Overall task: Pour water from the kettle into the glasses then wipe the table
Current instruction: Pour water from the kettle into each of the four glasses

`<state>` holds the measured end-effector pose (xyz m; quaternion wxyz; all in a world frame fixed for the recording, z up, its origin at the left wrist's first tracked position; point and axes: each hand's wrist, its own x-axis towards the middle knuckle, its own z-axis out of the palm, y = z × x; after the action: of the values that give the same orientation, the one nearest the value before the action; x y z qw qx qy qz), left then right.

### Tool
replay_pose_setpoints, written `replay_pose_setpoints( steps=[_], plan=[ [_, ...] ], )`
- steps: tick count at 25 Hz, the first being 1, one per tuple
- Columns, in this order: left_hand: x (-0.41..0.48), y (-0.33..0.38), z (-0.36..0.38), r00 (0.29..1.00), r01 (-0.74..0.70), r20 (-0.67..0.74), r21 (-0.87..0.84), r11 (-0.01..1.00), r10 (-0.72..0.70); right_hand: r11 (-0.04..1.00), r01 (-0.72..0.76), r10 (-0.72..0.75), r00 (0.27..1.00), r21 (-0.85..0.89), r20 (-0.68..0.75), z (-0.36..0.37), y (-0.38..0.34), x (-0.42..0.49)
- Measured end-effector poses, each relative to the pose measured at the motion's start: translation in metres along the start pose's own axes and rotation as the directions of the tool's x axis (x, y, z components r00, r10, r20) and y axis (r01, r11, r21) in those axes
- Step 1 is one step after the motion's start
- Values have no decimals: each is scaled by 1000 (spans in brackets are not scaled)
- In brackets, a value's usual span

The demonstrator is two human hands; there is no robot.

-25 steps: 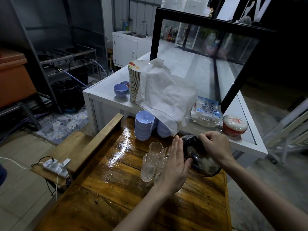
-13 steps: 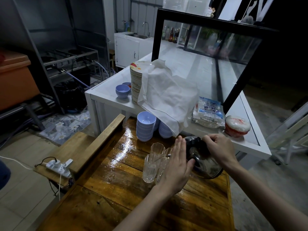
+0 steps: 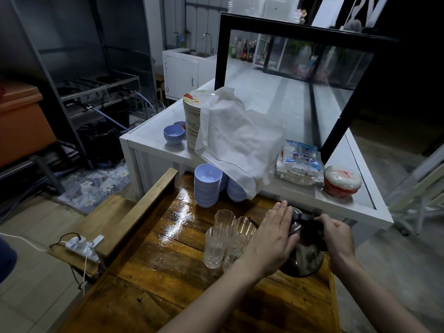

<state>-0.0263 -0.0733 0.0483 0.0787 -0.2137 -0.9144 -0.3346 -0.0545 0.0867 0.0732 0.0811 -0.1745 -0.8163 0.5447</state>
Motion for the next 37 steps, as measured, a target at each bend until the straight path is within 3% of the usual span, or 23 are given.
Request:
replay_pose_setpoints(
  steps=[9,15,37],
  plan=[
    [13,-9,12,989,146,36,-208,967,-142,899,299,-294,954,-318,66,5,-26,32],
    [13,-14,23,982,185,22,-262,947,-186,815,395,-368,918,-424,150,11,-29,42],
    [14,-13,20,973,217,-9,-326,920,-233,739,495,-432,869,-457,243,15,-55,39]
  ],
)
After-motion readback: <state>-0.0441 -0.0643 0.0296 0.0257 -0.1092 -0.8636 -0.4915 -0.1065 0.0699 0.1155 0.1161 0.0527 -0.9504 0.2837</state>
